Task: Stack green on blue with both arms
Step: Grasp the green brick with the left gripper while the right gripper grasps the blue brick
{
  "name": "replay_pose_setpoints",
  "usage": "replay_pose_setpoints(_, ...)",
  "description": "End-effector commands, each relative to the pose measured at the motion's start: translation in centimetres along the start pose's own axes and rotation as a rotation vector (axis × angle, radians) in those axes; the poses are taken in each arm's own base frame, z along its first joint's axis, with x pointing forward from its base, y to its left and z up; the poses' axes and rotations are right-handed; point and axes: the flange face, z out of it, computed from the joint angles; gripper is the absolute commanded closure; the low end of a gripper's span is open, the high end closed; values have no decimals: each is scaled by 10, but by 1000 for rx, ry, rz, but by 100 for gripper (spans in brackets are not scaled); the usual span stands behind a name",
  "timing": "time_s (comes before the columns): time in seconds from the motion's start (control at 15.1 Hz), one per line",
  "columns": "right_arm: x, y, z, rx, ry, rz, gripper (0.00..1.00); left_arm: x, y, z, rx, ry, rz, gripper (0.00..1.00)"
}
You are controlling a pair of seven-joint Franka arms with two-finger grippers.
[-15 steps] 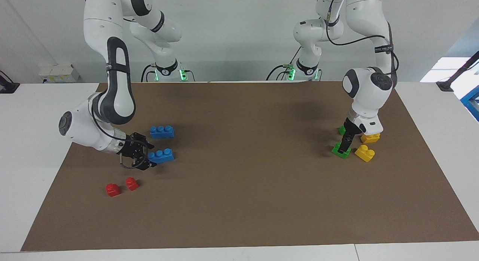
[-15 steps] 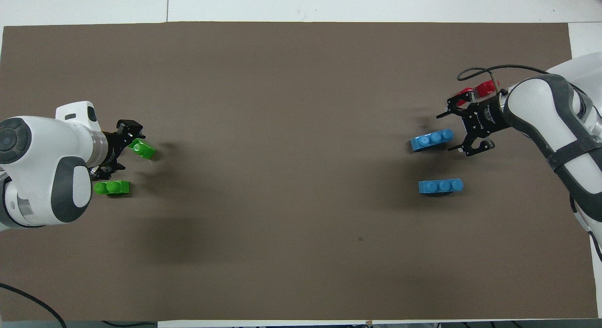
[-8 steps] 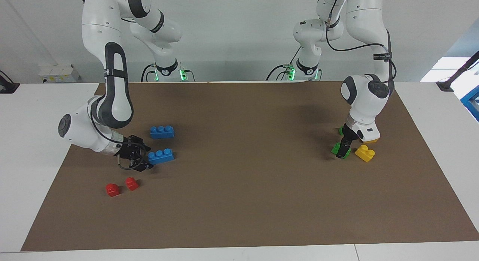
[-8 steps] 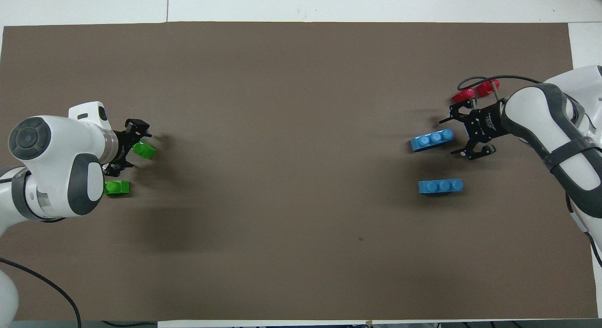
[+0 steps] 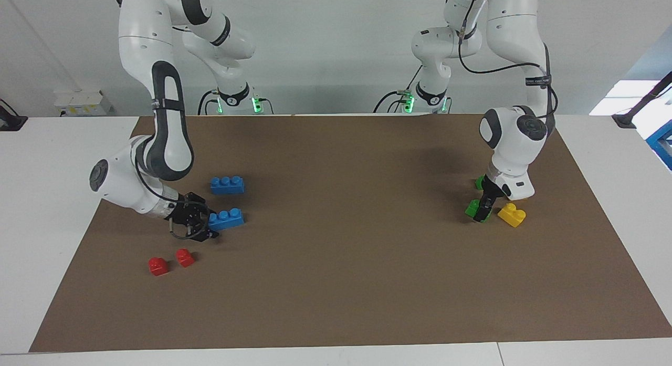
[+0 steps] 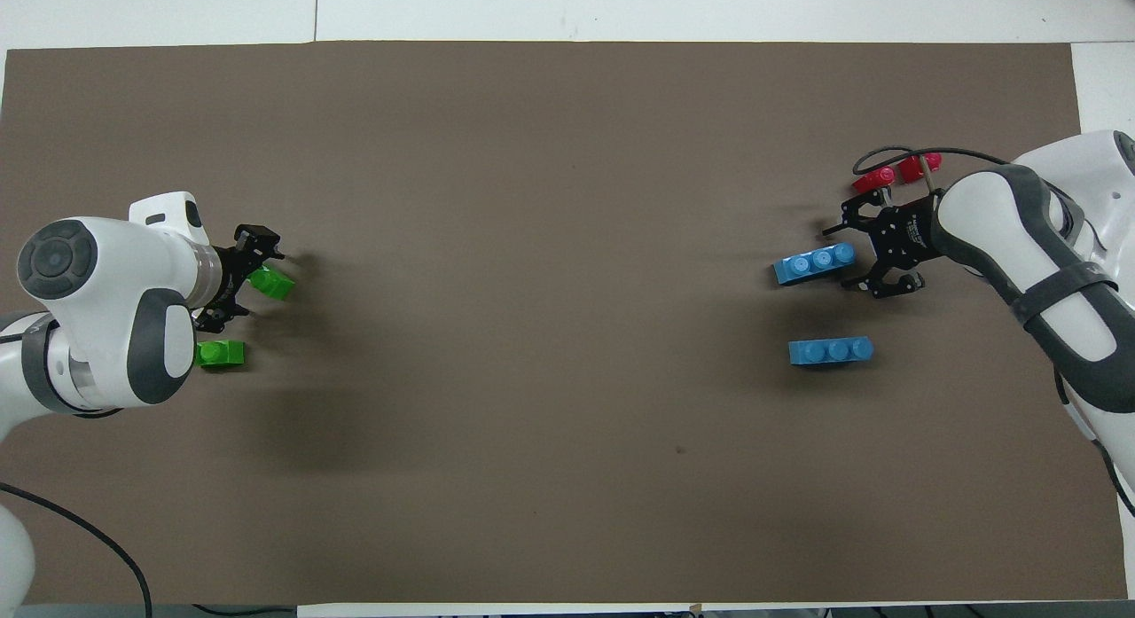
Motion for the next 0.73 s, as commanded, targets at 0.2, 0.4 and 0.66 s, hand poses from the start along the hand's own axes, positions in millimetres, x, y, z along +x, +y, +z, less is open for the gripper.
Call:
replay_pose_setpoints(0.2, -4, 0, 2, 35, -28, 10, 37, 9, 6, -4, -6, 20, 6, 100)
replay_pose_setpoints(0.4, -2, 0, -1, 32, -33, -13, 100, 12, 6, -7, -6, 20, 3, 100)
replay_pose_setpoints(0.66, -3, -7, -17, 42, -43, -46, 100, 14, 17, -25, 10, 9, -2, 100)
